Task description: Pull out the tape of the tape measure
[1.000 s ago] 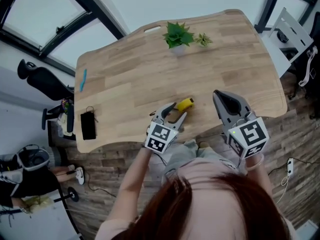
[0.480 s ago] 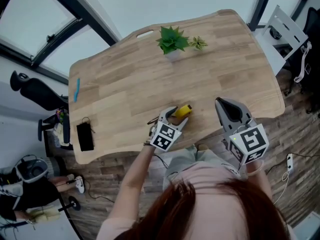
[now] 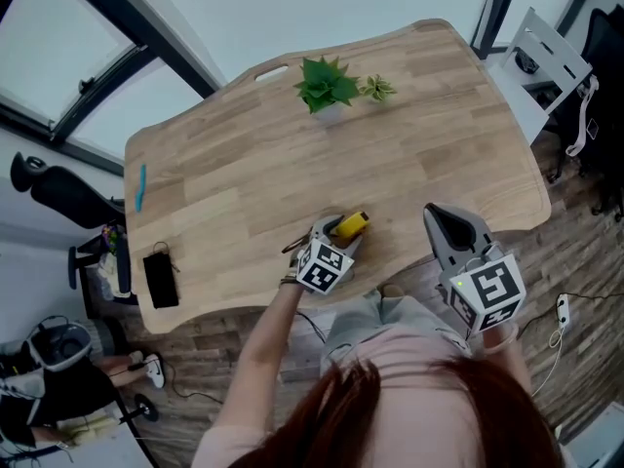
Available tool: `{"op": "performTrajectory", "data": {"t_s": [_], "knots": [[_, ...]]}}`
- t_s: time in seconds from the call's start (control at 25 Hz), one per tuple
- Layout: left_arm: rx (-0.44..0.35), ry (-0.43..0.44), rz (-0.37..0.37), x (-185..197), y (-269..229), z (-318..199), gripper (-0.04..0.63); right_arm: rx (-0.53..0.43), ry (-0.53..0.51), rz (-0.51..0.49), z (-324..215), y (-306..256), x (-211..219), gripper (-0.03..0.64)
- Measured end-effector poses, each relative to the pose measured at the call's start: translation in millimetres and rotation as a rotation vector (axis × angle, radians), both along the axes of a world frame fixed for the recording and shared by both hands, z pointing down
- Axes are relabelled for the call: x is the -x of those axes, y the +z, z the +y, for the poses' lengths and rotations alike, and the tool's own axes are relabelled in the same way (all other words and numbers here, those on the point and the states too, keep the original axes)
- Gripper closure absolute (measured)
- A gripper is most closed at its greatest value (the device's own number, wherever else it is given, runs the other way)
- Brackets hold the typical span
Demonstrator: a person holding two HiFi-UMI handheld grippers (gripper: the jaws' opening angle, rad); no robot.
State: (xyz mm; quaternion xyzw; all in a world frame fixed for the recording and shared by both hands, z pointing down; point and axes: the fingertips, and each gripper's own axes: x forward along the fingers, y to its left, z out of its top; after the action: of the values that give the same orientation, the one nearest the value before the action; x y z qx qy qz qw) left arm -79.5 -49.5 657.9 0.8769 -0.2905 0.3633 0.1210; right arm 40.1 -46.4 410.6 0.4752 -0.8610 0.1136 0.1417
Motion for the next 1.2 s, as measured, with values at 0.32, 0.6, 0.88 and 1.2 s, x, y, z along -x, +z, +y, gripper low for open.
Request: {"op": "performTrajectory", "data": {"t_s": [0.32, 0.6, 0.88, 1.2], "knots": [[-0.010, 0.002, -0.033, -1.5, 17.8, 0.5, 0.422, 0.019, 0.036, 0.014, 6.6, 4.8, -12.3, 0.618], [-0.004, -0.020, -0.019, -1.7, 16.8, 0.4, 0.430, 0.034, 0.054, 0.014, 13.0, 9.9, -19.4, 0.618], [-0.013, -0.074, 0.009, -3.8, 7.9, 2.6, 0.431, 0.043, 0.055, 0.021, 14.8, 12.7, -21.4, 0.618], [-0.029, -0.159, 0.065, 0.9, -22.8, -1.7, 0.431, 0.036, 0.029, 0.015, 15.6, 13.1, -12.8, 0.618]]}}
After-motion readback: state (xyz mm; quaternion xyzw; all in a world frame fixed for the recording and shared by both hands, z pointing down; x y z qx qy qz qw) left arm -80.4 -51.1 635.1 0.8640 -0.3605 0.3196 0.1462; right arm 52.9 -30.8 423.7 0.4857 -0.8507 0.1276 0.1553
